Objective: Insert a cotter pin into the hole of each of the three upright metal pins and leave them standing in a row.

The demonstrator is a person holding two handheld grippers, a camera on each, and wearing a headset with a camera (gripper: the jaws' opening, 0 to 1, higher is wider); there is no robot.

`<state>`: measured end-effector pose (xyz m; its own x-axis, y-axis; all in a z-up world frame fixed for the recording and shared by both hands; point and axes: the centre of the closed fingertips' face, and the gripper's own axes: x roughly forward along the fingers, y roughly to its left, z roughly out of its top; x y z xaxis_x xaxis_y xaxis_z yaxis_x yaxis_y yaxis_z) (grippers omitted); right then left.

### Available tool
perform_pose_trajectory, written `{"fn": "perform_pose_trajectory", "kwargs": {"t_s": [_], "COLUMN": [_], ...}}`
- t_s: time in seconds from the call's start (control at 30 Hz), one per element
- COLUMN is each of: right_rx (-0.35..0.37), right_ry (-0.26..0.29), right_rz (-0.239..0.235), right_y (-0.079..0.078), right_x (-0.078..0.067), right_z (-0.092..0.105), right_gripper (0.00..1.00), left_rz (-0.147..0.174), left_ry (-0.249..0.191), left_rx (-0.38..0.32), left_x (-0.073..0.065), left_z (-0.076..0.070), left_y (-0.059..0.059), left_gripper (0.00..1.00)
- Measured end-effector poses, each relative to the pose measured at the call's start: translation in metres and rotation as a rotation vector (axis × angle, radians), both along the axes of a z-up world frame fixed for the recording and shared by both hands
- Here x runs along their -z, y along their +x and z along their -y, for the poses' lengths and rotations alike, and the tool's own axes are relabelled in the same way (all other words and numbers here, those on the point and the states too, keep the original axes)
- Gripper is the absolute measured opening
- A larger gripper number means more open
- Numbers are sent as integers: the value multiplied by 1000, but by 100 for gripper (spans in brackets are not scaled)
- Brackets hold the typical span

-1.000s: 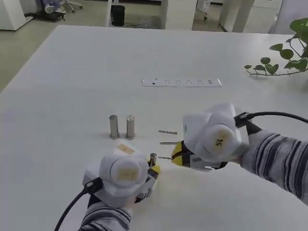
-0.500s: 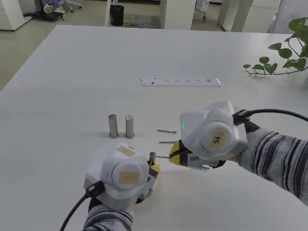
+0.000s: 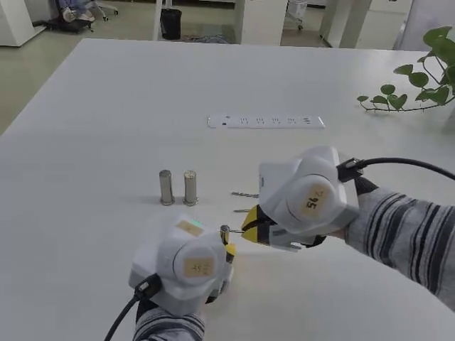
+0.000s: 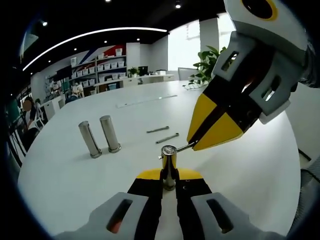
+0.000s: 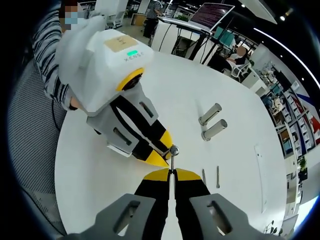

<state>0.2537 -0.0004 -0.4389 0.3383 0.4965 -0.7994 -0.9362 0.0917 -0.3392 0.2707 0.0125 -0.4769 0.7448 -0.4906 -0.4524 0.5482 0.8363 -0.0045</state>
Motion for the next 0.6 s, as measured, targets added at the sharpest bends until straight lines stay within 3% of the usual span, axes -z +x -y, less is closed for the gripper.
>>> {"fn": "perform_pose_trajectory", "kwargs": {"t_s": [0.6], "right_rx": [-13], "right_ry": [14], "right_rz": [3], "right_y": [2], "right_x": [3], "right_z": [-13], "right_gripper": [0], "left_rz": [-4], "left_ry": [7], "left_rx": [-52], "left_x": [1], "left_z": [-1], "left_y": [0], "left_gripper": [5]}}
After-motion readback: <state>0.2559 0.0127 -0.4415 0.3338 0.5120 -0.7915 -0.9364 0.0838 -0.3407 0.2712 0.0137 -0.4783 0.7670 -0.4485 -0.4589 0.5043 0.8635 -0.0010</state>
